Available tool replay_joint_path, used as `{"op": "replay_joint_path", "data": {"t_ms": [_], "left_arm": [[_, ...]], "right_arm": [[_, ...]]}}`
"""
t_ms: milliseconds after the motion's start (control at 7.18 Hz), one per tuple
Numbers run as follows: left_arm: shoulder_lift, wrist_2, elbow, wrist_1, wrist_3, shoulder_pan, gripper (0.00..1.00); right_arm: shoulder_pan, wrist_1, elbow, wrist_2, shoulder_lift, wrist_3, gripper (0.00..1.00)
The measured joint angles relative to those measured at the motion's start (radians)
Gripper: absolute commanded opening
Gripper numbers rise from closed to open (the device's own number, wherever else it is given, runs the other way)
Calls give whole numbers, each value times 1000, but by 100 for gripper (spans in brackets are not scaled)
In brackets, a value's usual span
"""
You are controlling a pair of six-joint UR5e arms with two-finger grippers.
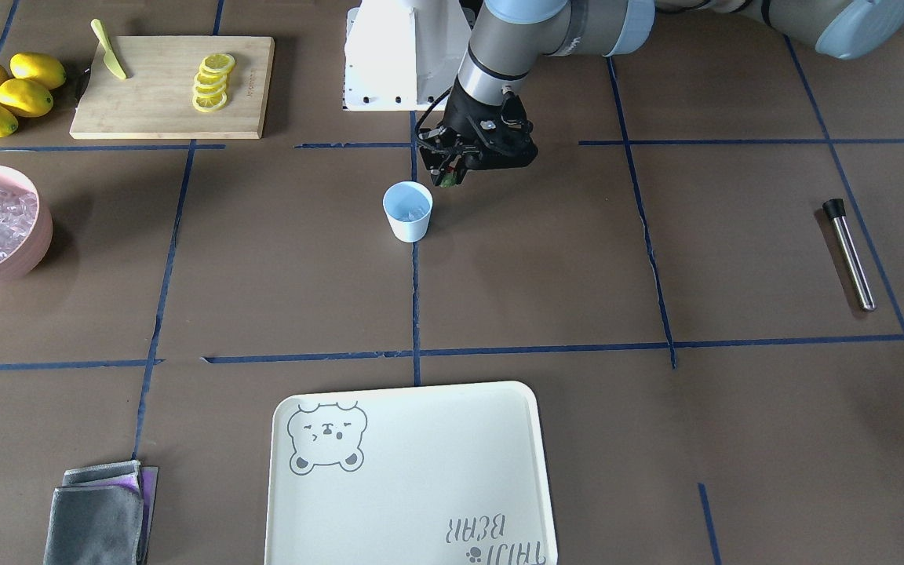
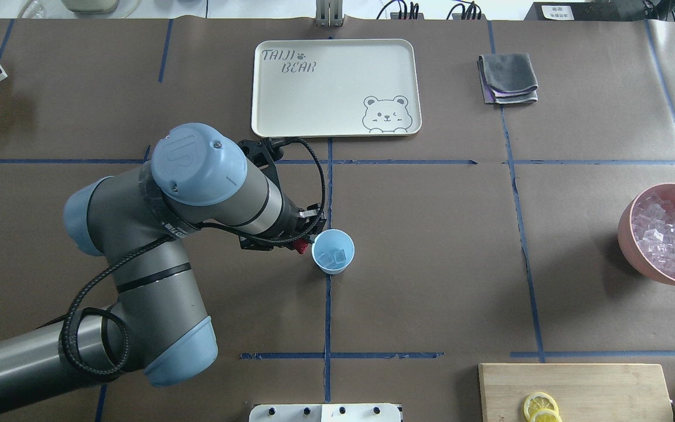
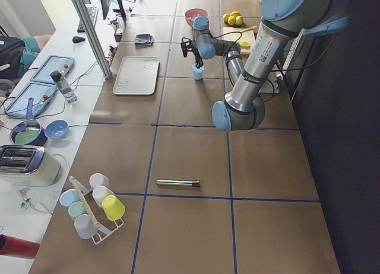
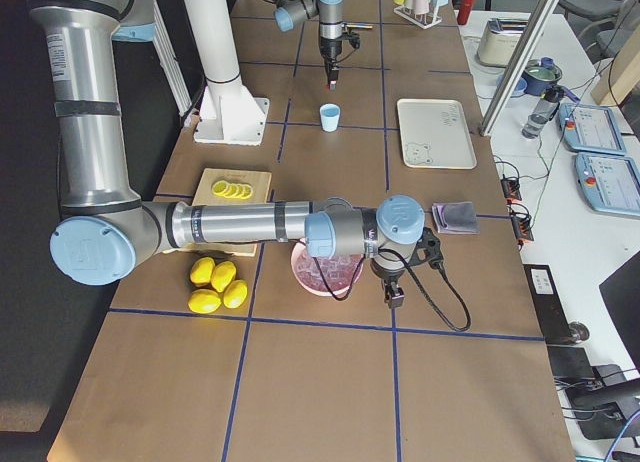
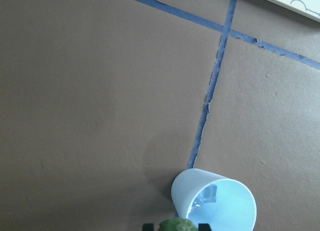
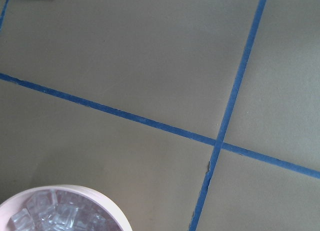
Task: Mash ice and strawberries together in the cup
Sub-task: 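Carry the strawberry with the left gripper over the blue cup, then open the left gripper to drop the strawberry into the cup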
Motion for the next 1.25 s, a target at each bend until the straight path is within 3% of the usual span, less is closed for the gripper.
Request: {"op": "replay_joint_path", "data": {"t_ms": [418,557,697,836,1254], "left_arm": [[-72,31,126,-64,-6,21,2],[-84,34,152,-80,-7,25,8],[-88,35,162,-86,-6,29,31],[-88,35,165,-88,-5,32,99],[-83,35,156,-88,4,34,100]], "right_arm": [[1,1,-1,1,-5,3,99],[1,1,0,1,-5,6,99],[1,1,0,1,-5,8,99],[1,1,0,1,-4,9,99],[1,1,1,1,-4,10,99]]}}
